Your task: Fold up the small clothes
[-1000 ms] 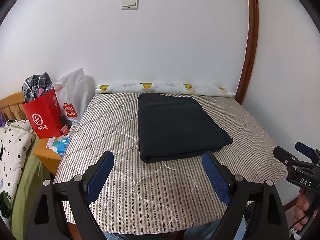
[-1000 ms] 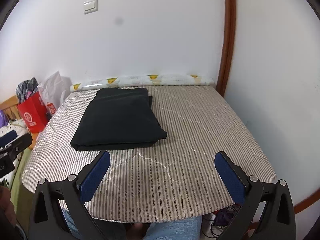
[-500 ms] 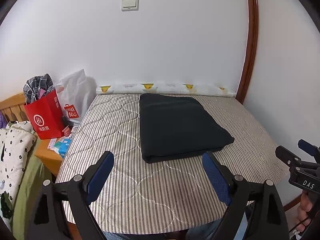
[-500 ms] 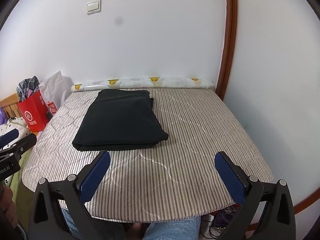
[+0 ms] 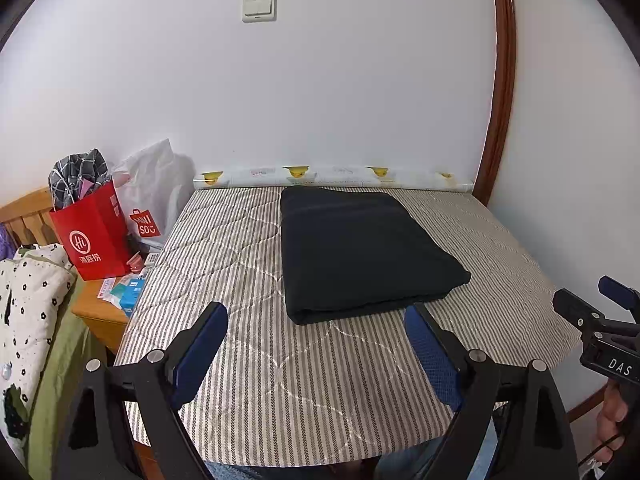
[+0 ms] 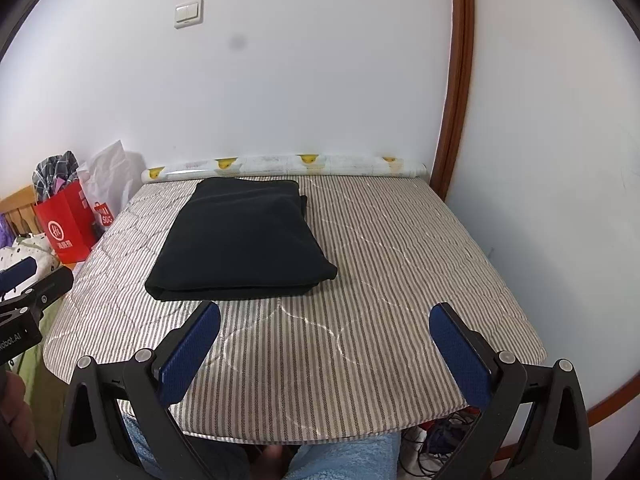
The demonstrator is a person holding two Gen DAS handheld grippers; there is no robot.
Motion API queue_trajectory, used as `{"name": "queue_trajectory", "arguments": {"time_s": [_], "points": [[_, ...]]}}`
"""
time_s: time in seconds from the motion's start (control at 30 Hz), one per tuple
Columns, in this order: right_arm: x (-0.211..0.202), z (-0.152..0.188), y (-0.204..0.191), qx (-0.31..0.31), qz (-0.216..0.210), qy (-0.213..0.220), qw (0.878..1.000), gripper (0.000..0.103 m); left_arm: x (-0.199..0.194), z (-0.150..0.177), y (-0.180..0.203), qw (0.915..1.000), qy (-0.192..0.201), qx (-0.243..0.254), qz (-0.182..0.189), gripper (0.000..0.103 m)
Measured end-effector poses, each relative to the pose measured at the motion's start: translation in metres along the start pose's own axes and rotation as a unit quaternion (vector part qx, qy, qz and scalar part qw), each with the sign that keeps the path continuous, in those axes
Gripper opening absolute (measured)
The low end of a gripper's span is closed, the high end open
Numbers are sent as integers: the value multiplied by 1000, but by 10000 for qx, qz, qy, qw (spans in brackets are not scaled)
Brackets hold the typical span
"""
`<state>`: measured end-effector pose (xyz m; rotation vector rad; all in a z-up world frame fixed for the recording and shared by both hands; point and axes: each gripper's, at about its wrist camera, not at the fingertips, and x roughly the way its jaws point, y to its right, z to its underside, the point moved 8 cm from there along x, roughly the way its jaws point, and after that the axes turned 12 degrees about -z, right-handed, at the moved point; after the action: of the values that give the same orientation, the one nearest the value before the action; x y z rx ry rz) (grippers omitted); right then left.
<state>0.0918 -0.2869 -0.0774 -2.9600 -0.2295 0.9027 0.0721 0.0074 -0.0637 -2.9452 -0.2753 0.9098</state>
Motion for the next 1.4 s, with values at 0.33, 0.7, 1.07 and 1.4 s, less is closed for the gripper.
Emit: {"name": "queue_trajectory", "arguments": {"time_s": [0.33,0.7,1.07,1.4], "points": [[-1,1,4,4,-9,2,10000,103,0,1,2,10000,-13,18,10,90],[-2,1,6,11,-23,13,10000,103,1,4,3,10000,-37,24,24,90],[-3,1,5,24,-14,21,10000,103,3,6,1,10000,-67,25,52,90],[-5,1,6,55,-14,39,10000,103,5,7,-2,9999,-79,33,73,90]]}}
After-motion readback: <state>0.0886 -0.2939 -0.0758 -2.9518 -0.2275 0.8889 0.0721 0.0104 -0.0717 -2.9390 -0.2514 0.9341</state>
